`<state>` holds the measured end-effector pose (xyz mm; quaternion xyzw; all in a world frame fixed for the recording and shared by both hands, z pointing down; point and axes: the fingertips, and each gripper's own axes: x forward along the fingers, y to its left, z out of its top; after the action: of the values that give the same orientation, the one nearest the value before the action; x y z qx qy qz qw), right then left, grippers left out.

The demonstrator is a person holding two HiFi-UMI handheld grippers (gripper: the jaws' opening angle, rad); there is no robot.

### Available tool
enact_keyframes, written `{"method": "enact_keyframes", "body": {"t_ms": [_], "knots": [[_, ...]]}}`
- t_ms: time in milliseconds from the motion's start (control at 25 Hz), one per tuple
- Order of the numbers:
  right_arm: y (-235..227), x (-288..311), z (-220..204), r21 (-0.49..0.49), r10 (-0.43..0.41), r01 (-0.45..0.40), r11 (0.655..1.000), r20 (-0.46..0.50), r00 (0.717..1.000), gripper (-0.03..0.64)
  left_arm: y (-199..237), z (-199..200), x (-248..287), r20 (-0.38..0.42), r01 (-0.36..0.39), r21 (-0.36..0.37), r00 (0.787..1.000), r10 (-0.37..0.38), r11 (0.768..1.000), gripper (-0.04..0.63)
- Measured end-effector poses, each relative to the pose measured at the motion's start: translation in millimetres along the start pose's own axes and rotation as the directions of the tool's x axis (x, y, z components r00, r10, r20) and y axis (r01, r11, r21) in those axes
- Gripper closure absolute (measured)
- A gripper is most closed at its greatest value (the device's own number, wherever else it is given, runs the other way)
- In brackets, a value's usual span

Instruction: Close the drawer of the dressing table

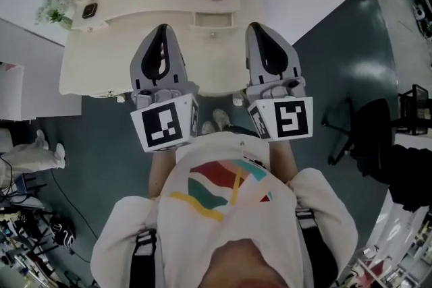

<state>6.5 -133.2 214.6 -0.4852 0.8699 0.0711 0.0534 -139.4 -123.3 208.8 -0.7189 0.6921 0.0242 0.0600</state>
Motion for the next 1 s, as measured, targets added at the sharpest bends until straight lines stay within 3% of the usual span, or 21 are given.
{"method": "enact_keyframes", "body": {"t_ms": [280,760,840,1000], "knots": [[-15,-3,-10,0.002,-0.061,0.061,0.998,-0.026,0.998,0.617,-27,-14,10,-0.044,0.109,0.023,0.993,-0.108,0.994,0.589],[-25,8,-26,0.004,-0.072,0.073,0.997,-0.077,0.994,0.617,-41,-38,34,-0.083,0.154,0.026,0.985,-0.152,0.988,0.584],[-27,9,-32,0.01,-0.073,0.074,0.997,-0.091,0.993,0.617,-46,-52,42,-0.089,0.17,0.013,0.982,-0.168,0.985,0.496],[-32,6,-45,0.021,-0.076,0.079,0.997,-0.121,0.99,0.617,-54,-85,58,-0.105,0.18,-0.015,0.978,-0.18,0.984,0.457]]}}
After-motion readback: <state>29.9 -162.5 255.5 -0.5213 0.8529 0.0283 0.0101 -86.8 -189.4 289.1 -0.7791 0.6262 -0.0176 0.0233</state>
